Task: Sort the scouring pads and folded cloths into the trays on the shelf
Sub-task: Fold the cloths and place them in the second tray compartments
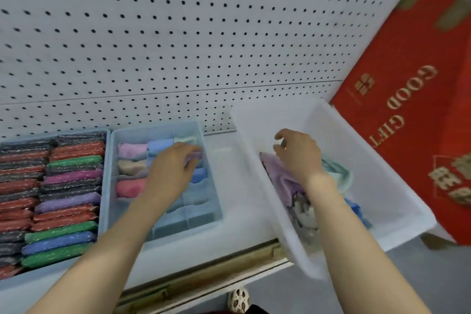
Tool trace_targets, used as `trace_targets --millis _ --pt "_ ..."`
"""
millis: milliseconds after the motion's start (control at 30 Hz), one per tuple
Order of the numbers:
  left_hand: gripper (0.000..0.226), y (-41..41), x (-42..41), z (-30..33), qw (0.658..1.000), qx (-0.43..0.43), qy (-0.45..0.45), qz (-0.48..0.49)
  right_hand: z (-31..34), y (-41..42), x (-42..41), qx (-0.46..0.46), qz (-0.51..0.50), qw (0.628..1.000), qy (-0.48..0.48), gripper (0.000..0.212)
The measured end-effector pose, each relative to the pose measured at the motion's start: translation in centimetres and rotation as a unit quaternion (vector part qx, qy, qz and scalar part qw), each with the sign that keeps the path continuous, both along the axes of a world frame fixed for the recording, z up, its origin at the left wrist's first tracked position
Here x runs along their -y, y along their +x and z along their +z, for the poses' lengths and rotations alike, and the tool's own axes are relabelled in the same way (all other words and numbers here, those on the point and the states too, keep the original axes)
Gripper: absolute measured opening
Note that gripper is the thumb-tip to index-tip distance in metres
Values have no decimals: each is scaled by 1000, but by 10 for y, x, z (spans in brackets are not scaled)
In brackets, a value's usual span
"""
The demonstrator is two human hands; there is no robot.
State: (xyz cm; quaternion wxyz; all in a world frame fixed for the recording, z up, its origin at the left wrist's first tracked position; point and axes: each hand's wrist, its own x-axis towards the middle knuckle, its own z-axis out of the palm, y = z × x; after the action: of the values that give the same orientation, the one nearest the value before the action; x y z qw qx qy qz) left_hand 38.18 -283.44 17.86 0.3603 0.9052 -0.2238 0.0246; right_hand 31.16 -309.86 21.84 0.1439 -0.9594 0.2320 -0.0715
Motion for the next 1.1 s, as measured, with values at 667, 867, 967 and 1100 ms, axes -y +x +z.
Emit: trace_targets --millis 667,867,967,1100 --pt "16 -15 94 127 946 -153 -287 -15 106 0 8 91 272 862 418 10" --pt "28 -9 48 184 944 -168 -232 -166 146 31 -13 136 333 775 519 47" --pt "22 -6 24 211 958 -122 -159 -204 164 41 -31 43 413 736 535 49" --pt "12 2 -19 231 975 -90 -115 -168 173 49 -39 -19 435 801 412 7"
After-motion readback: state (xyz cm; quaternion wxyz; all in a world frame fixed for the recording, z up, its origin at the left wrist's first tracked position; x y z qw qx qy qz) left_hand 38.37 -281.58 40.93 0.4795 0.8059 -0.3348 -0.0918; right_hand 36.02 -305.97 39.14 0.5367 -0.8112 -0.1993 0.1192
